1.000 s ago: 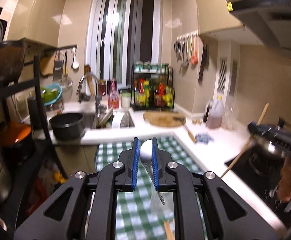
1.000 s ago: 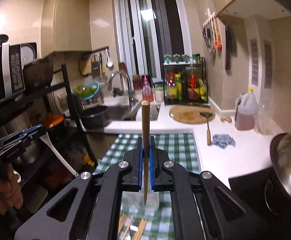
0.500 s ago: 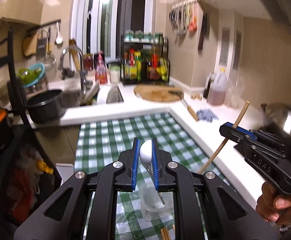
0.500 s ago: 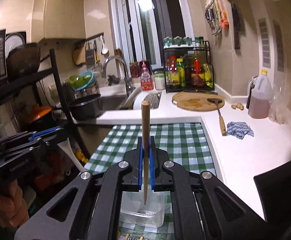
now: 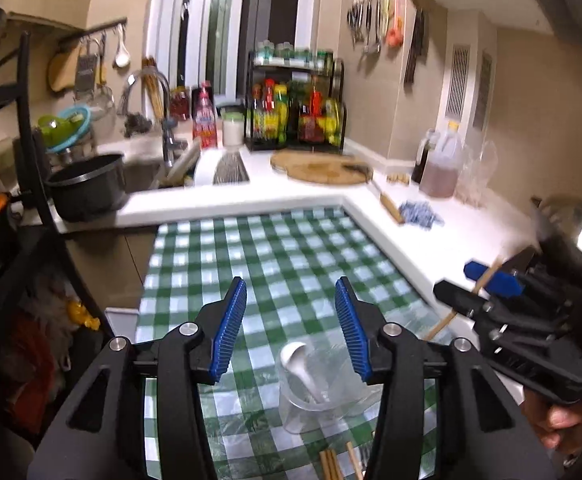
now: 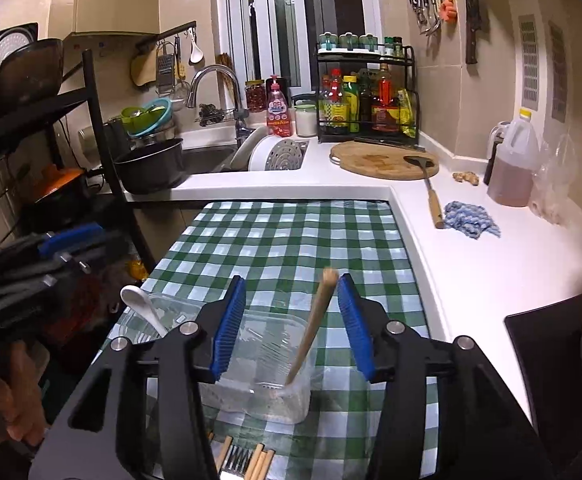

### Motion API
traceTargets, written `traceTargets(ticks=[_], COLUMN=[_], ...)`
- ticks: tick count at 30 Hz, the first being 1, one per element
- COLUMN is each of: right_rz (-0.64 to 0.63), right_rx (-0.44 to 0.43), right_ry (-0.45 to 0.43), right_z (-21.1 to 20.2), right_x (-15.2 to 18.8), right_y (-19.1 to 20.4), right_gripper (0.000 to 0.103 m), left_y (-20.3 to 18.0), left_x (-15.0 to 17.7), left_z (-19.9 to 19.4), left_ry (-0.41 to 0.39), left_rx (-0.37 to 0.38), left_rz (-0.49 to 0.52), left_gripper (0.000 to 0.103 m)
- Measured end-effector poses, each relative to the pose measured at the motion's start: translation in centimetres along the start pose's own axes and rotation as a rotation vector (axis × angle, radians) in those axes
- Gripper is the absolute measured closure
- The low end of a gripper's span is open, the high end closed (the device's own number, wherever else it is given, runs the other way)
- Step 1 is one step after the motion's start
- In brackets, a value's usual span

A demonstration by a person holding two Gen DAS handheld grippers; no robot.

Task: Organize utensils
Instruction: 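Open the right tool to drop the chopstick into the container while the left tool drops the spoon, then move both tools back down over the remaining utensils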

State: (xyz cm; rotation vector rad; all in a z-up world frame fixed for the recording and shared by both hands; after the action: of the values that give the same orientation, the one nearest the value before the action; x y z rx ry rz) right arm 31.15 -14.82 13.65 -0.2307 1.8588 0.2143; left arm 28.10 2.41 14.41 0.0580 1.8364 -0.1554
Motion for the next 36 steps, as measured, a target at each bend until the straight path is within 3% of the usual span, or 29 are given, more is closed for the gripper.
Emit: traceTargets(ticks=[4,8,10,15,22,25,29,32,34,36], right_rz=[-0.015,-0.033,-0.05,-0.054,-0.026,-0.028,0.009,-0.009,0.03,0.074], right_rx=[0.036,0.06,0.064,0.032,-0.01,0.001,0.005,-0.003,-0.003,-0.027], right_ry=[-0.032,-0.12,-0.185,-0.232,-0.164,-0.12,-0.065,-0.03,0.009,0.076], right_z=[-3.2,-7.9,-10.8,-16.2,-19.8,-19.8,-19.0,-18.0,-17.3,-16.5], right_x=[-1.2,-2.0,-1.8,1.6,8.7,11.9,15.1,16.2,17.2,18.5], right_y=[-0.2,-0.1,0.4,1.9,2.6,2.6,1.8,1.7,1.3,1.4], right_gripper=[0.045,0.043,0.043,0.043,0.043,0.043,0.044,0.059,0.086,0.092], left_y=[-0.2,-0.3,-0.2,0.3,0.9,0.8,0.8,0.5,0.4,0.4], left_x=[-2.2,-2.1,-1.1,3.7,12.6,15.3,16.7,17.2,17.9,18.8], left_z=[-4.3,-8.8,-11.3,-15.9,-18.5,-18.9,-18.7,-18.3,-17.9,-17.2], left_ry=[-0.085,-0.138,-0.154,-0.147,-0.046,-0.008,0.017,0.012,0.032,0.065], left_rx=[-0.02,-0.041,-0.058,-0.099,-0.114,-0.117,-0.1,-0.094,-0.093,-0.086], left_rz=[0.004,-0.01,-0.012,-0.011,-0.006,0.009,-0.033,-0.023,-0.037,-0.072], left_gripper=[0.051,0.05,0.049,0.049,0.05,0.058,0.071,0.076,0.077,0.082])
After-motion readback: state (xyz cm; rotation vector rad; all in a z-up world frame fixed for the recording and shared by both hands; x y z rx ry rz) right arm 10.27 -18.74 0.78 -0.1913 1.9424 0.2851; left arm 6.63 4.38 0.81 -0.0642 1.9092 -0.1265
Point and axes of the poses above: each gripper's, at about its wrist camera, not at the fingertips, and z roughly the way its jaws point, y to its left, x to its underside, the point moved 4 cm from there along z, roughly the way its jaws point, and after that the axes turned 14 degrees about -y, right-handed, at the moved point
